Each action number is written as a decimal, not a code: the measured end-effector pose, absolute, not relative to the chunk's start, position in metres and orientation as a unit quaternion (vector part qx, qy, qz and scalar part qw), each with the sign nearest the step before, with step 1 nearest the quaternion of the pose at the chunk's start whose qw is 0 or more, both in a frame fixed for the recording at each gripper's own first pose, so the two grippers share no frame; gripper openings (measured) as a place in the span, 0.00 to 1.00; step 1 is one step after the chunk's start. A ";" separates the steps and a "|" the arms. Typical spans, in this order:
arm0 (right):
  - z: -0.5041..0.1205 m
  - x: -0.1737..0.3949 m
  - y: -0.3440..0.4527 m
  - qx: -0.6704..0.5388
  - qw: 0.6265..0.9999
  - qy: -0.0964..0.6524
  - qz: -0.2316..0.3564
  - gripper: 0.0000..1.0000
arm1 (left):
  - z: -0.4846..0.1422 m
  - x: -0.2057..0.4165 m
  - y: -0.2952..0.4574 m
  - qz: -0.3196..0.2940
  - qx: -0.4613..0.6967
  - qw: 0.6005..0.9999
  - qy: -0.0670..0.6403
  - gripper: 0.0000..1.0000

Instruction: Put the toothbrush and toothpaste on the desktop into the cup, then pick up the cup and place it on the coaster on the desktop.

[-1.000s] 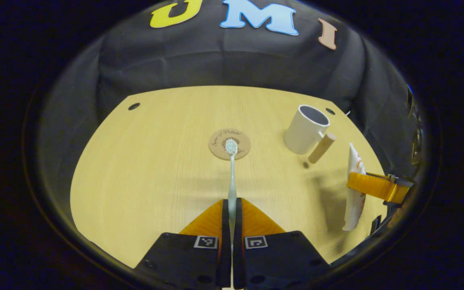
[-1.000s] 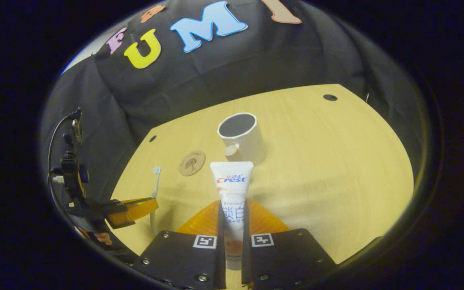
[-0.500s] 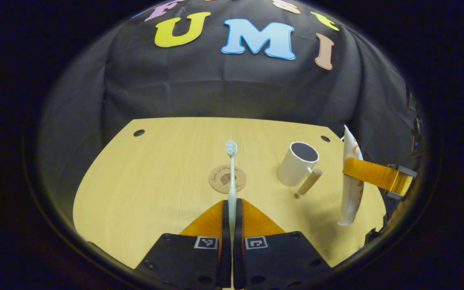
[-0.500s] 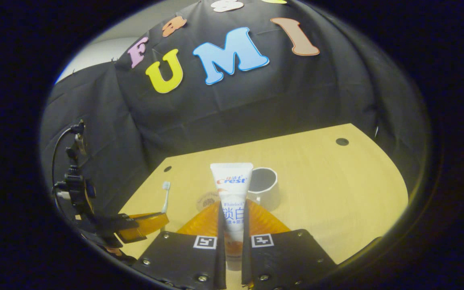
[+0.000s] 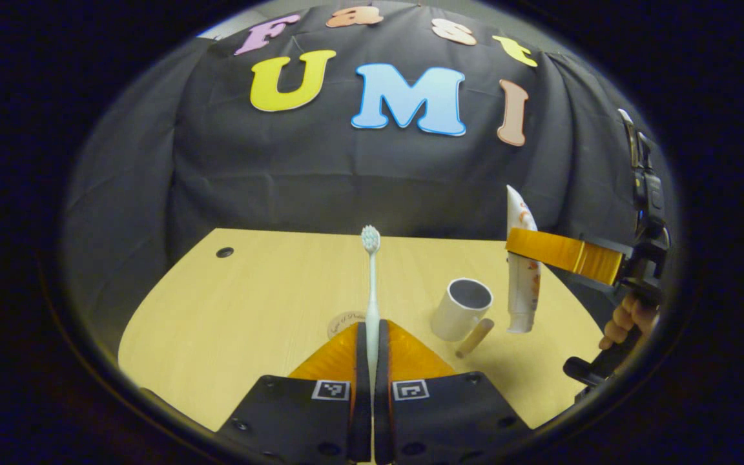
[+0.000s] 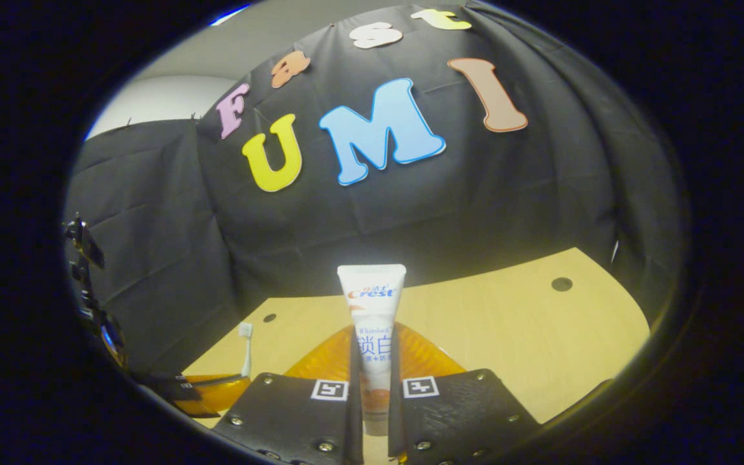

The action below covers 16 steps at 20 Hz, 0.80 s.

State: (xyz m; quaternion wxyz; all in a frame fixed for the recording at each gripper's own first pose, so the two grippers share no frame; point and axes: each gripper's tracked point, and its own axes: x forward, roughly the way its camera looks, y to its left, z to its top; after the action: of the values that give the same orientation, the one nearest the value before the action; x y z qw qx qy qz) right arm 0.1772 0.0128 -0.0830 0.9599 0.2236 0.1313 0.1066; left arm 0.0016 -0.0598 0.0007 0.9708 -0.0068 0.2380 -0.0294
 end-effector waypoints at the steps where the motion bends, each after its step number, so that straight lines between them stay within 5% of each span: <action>1: -0.081 0.182 0.012 0.222 0.961 0.125 0.106 0.16 | 0.007 0.006 -0.062 -0.030 -0.008 0.974 0.227 0.10; 16: -0.121 0.260 0.009 0.175 0.976 0.086 0.093 0.16 | 0.042 0.018 -0.081 -0.018 -0.011 0.987 0.158 0.10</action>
State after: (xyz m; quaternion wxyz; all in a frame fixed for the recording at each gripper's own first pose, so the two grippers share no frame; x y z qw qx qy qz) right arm 0.2597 0.0086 -0.1205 0.9765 0.1745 0.0857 0.0935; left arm 0.0184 -0.0815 0.0421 0.9872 -0.0109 0.1581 -0.0179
